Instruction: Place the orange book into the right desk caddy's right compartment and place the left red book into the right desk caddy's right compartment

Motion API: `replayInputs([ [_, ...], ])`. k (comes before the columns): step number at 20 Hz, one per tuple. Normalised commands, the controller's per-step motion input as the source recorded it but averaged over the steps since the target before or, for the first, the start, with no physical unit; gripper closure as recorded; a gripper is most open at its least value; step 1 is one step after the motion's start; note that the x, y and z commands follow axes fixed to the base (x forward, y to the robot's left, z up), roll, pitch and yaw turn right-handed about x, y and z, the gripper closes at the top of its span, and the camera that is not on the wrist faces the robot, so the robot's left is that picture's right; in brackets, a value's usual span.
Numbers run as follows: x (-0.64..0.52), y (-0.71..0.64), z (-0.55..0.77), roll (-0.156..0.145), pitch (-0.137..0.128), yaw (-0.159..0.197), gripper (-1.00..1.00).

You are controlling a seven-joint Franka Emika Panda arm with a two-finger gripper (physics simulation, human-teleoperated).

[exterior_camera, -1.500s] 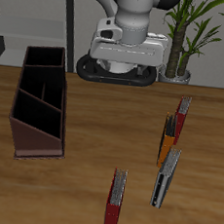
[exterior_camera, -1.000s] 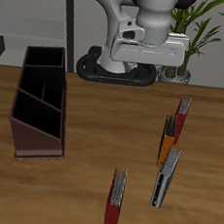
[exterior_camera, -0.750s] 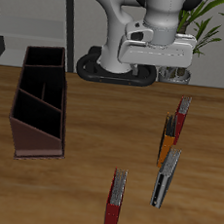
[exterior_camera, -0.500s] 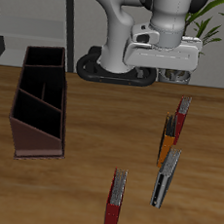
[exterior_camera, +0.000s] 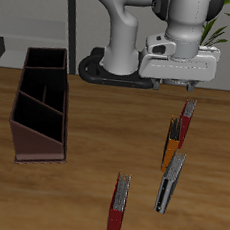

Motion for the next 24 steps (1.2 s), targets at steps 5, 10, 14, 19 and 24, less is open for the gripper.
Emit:
replayInputs([
  [5,0.19,0.17,-0.12,0.021,0.004,0.026,-1.0],
  [10,0.21,-0.01,-0.04,-0.004,-0.002,0.006,-1.0],
  [14,0.18,0.11,-0.15,0.002,-0.038,-0.026,-1.0],
  [19,0.16,0.01,-0.31,-0.003,0.004,-0.017,-1.0],
  [24,0.1,0.03,-0.32,0.023,0.015,-0.01,-1.0],
])
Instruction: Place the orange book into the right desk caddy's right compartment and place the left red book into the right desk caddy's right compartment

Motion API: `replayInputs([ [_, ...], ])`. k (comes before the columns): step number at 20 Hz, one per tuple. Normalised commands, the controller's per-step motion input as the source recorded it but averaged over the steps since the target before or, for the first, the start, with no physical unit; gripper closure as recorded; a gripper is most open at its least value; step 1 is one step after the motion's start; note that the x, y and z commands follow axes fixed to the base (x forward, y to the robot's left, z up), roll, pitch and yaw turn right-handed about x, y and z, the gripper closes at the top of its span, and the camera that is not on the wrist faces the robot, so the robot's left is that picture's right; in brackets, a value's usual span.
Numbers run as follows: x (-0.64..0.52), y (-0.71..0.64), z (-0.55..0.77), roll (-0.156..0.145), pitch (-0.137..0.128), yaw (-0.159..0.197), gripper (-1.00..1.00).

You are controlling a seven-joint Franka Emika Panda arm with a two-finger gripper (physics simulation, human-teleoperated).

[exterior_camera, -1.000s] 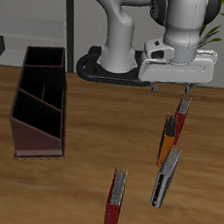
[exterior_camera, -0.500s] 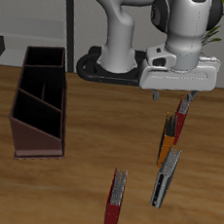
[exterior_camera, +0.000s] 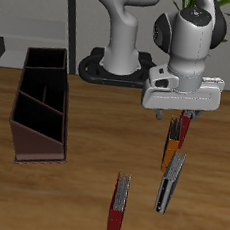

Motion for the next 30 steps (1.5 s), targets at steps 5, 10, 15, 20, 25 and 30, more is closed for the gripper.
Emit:
replayInputs([
  [5,0.01,0.06,-0.4,-0.005,-0.008,-0.006,-1.0],
  [10,-0.1,0.04,-0.2,-0.032,-0.031,-0.034,-1.0],
  [15,-0.06,0.13,-0.15,0.011,-0.008,-0.02,-1.0],
  [20,0.01,0.05,-0.15,-0.024,-0.009,-0.005,-1.0],
  [25,0.1,-0.02,-0.24,0.001,0.031,-0.017,-1.0],
  [30,0.09,-0.08,-0.15,-0.003,0.035,-0.021,1.0],
])
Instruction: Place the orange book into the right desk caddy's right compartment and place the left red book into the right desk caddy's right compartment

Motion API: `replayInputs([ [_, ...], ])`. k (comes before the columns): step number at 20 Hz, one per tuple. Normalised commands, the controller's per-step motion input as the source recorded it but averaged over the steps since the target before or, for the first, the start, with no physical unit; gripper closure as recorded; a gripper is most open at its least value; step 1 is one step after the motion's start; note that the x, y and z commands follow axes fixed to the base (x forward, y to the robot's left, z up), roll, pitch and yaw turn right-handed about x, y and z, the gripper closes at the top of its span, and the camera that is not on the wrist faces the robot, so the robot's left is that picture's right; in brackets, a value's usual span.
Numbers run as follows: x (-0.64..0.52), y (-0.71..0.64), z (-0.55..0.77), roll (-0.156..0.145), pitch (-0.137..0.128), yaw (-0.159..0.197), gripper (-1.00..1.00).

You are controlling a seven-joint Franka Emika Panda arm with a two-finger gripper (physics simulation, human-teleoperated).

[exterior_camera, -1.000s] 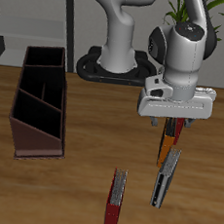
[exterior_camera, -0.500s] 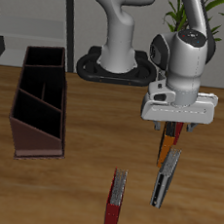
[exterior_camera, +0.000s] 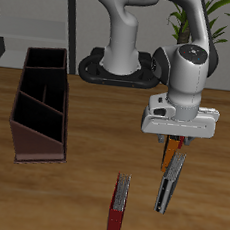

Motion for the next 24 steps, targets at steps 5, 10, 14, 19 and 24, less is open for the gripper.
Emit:
replayInputs([
  [5,-0.1,-0.02,0.11,0.024,-0.013,-0.015,1.0],
  [10,-0.15,-0.1,0.35,-0.001,-0.041,0.007,1.0],
  [14,-0.12,-0.28,0.4,-0.011,-0.015,-0.009,1.0],
  [19,-0.1,-0.34,0.46,-0.011,-0.028,0.008,1.0],
  [24,-0.05,-0.45,0.46,-0.044,-0.03,0.031,1.0],
])
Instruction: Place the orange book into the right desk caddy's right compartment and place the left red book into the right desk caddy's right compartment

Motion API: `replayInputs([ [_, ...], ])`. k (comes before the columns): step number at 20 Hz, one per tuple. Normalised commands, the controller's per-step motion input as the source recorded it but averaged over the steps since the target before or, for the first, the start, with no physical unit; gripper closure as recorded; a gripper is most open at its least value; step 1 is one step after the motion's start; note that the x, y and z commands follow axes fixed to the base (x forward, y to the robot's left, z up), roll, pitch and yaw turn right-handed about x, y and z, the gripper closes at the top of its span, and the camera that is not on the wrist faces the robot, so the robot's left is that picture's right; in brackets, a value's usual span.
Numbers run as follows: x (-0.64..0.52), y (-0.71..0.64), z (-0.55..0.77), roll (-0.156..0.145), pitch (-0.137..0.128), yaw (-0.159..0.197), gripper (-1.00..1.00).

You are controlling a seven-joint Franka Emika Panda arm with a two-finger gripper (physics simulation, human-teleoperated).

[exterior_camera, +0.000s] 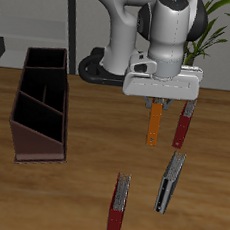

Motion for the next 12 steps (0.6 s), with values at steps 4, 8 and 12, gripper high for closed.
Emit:
replayInputs([
  [4,-0.04,-0.57,0.5,0.015,-0.006,0.061,1.0],
  [8,-0.05,-0.56,0.38,0.009,0.003,0.004,1.0],
  [12,-0.16,-0.53,0.31,0.05,0.02,-0.041,1.0],
])
